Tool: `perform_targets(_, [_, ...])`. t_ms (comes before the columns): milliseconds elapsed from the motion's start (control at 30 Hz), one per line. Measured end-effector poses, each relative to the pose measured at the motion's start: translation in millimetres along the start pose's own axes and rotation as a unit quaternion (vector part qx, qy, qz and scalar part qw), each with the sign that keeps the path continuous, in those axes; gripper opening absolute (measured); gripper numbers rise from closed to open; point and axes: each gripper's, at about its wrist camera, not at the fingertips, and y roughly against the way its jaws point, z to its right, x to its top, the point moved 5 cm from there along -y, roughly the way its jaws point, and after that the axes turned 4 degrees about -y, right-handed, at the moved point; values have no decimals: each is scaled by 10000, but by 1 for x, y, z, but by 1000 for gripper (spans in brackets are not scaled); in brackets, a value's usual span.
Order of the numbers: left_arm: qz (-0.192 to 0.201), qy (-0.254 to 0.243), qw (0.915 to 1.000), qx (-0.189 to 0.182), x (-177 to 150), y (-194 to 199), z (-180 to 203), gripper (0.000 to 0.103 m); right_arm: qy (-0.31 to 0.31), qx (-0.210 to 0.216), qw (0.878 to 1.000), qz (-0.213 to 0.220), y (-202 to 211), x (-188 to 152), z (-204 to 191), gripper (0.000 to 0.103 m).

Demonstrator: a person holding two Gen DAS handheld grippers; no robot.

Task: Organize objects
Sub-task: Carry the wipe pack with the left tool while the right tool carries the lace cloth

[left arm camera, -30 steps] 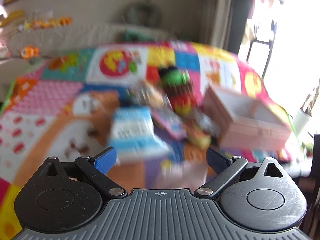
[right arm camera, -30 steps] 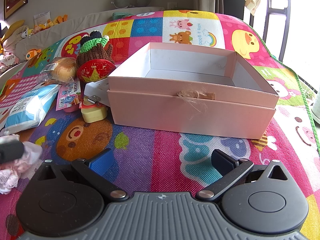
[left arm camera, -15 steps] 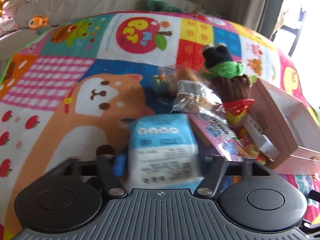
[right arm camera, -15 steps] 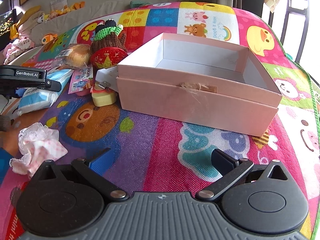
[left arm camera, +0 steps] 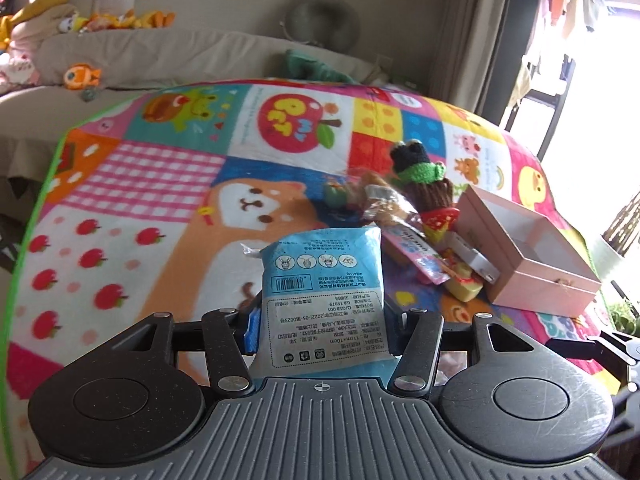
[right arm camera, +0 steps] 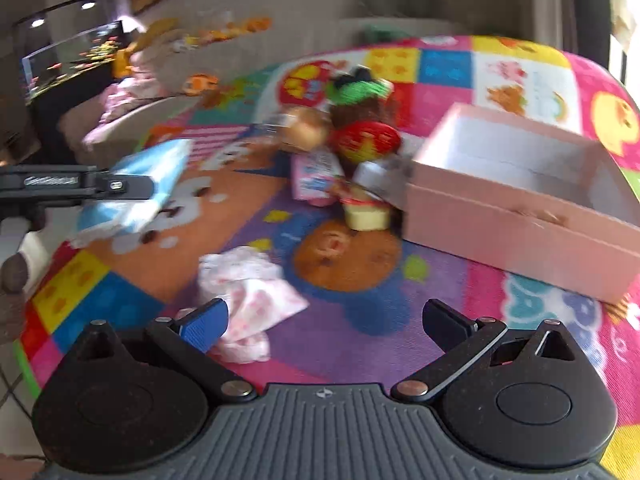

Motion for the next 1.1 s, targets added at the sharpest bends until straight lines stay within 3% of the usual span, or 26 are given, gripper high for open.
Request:
perform_targets(133, [-29,106,9999,-27,-4,2,-7,59,660,107,9977,50,-14,3,-39,103])
perform_targets(267, [-39,-72,9999,-118,-7,4,1,59,616,75,9981,-55,-24,9,-42,89])
perform_targets(333, [-76,-243,9995,-189,-9,4,10,59,541,-49,9984,-182,-27,8,-35,75])
perform_targets(400, [-116,-416,9987,-257,-11,4,21,59,426,-105,9984,-352,-26,6,-24,44])
perform_targets(500, [-234,-615,9969,-426,-14,2,41,59,254,-184,9991,-288,-6,2,-2,35])
perform_targets(633, [-221,-875,9920,-882,-1,-2,84,59,-33,-599,9981,121,45,1,39,31])
perform_targets(800, [139,-1229,9796,-1585,57,-26,172,59,-609,-1256,9852,997,118,13,98,30])
perform_targets(867, [190,-1232,9765,-1760,78,-53,212,59,-790,-1465,9771,1325,141,16,118,30])
perform_targets(933, [-3,-1089,9749,-1943,92,-92,249,60,-950,-1674,9683,1594,159,16,137,30])
perform_targets(1100, [-582,-588,9802,-1801,87,-182,305,60,-1224,-2101,9526,1829,180,3,178,30])
